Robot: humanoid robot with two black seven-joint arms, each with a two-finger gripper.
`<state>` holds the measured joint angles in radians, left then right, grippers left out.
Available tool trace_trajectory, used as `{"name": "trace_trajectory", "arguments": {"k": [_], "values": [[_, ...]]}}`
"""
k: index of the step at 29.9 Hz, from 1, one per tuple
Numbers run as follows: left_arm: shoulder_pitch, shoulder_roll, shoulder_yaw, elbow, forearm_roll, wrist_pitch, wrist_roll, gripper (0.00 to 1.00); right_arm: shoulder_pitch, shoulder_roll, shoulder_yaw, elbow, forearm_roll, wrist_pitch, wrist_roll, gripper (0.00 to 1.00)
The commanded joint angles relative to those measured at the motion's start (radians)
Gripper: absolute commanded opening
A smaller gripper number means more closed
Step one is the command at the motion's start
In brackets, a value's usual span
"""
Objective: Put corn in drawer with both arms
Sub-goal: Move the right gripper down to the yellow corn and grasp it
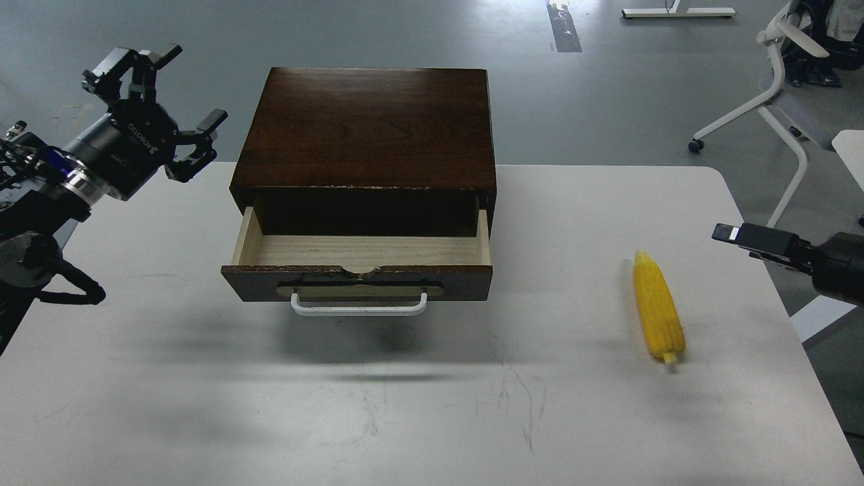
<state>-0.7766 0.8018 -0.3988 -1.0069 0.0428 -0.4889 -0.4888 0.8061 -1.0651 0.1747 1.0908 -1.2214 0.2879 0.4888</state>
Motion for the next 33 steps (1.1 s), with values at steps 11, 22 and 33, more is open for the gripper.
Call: {"name": "trace_trajectory", "arguments": {"k": [11, 22, 33], "values": [[0.000, 0.007, -0.021, -0.012, 0.002, 0.000, 0.000, 0.99, 0.245, 0.076, -0.316, -0.022, -0.150, 0.001, 0.000, 1.00], [-0.001, 0.010, -0.054, -0.013, 0.002, 0.000, 0.000, 0.99, 0.239, 0.204, -0.438, -0.086, -0.148, -0.006, 0.000, 1.00], [-0.001, 0.011, -0.080, -0.013, 0.000, 0.000, 0.000, 0.98, 0.235, 0.289, -0.511, -0.140, -0.147, -0.053, 0.000, 0.75]]}}
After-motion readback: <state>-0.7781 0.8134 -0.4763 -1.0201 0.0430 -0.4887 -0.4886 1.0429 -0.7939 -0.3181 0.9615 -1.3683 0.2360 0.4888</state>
